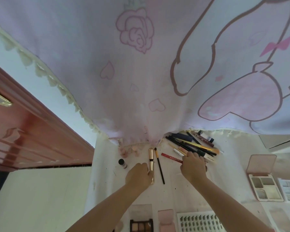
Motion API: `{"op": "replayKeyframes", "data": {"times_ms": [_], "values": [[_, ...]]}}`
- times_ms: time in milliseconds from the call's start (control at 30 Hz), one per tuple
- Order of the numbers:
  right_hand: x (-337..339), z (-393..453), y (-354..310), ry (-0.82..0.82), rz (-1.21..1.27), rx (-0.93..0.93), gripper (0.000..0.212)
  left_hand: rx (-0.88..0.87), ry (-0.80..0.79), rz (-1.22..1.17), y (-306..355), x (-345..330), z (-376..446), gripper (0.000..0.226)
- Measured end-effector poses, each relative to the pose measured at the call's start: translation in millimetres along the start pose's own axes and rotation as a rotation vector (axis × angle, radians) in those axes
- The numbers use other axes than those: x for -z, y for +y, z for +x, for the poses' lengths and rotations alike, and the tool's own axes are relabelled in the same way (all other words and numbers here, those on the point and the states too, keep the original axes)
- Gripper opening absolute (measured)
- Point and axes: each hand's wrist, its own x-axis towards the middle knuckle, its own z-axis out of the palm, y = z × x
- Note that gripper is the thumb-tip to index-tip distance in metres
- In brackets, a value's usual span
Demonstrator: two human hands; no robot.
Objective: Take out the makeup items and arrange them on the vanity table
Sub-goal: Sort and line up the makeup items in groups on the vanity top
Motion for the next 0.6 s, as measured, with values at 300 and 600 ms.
{"op": "replayKeyframes", "data": {"times_ms": [300, 600], "values": [[93, -29, 20, 0.155, 0.216, 0.399, 0.03, -0.522, 0.577, 0.382, 52, 57, -23, 0.046], [181, -74, 47, 0.094, 0.588, 0.341, 0.035, -0.783, 0.695, 0.367, 77, 112, -54, 0.02]]}}
